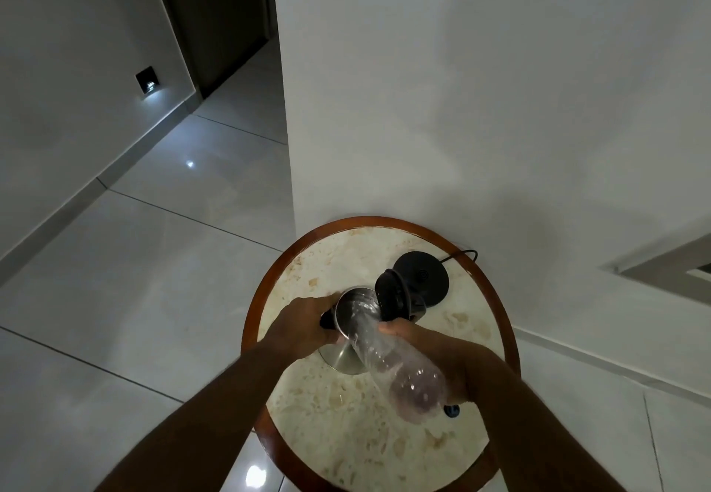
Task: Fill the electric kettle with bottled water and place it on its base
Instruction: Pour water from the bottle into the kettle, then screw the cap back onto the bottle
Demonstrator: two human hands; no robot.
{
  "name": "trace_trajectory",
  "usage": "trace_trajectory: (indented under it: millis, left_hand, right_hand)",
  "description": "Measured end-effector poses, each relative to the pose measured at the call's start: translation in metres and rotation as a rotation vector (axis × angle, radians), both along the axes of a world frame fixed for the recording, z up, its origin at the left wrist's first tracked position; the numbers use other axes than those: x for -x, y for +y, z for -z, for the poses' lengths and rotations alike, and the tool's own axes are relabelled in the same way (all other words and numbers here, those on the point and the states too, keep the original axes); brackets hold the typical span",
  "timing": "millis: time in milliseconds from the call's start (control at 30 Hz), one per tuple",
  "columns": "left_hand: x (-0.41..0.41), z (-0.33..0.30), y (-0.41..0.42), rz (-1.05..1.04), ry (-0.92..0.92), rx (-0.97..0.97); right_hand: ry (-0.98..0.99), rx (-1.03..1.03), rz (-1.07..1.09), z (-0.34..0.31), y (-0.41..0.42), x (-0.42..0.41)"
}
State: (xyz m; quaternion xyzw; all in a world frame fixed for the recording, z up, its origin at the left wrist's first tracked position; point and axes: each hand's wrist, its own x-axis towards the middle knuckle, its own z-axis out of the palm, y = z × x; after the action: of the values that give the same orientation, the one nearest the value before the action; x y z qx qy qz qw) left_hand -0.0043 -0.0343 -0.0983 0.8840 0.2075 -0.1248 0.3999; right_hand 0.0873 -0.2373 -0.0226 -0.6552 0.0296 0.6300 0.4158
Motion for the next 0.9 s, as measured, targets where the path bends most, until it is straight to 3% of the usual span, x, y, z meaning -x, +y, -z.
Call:
trace_trajectory:
  millis: [133,267,400,533,767,900]
  left_hand:
    - [0.021,-0.004,-0.014,-0.318,0.063,0.09]
    - [0.045,-0.019,-0.047,-0.606,0.123,0.665]
    - [0.052,-0.019,-0.087,-0.638,0.104,0.828]
    - [0.048,-0.006,-0.114,-0.564,0.028,0.654]
    - [0.021,0.008,-0.144,-0.293,-0.047,0.426]
    - [-0.001,0.021,-0.153,-0.206,-0.085,0.383]
  right_hand:
    - [-0.109,0.069,-0.163,0.016,-0.022,0.011]
    - [-0.189,0.018,-0.149,0.043,-0.046,0.028]
    - [-0.225,-0.09,-0.086,0.059,-0.053,0.051]
    - [-0.369,-0.122,-0.161,0.074,-0.068,0.068]
    - [-0.855,0.377,-0.294,0.127,-0.152,0.023]
    - [-0.958,0.435,-0.337,0.162,-0.159,0.017]
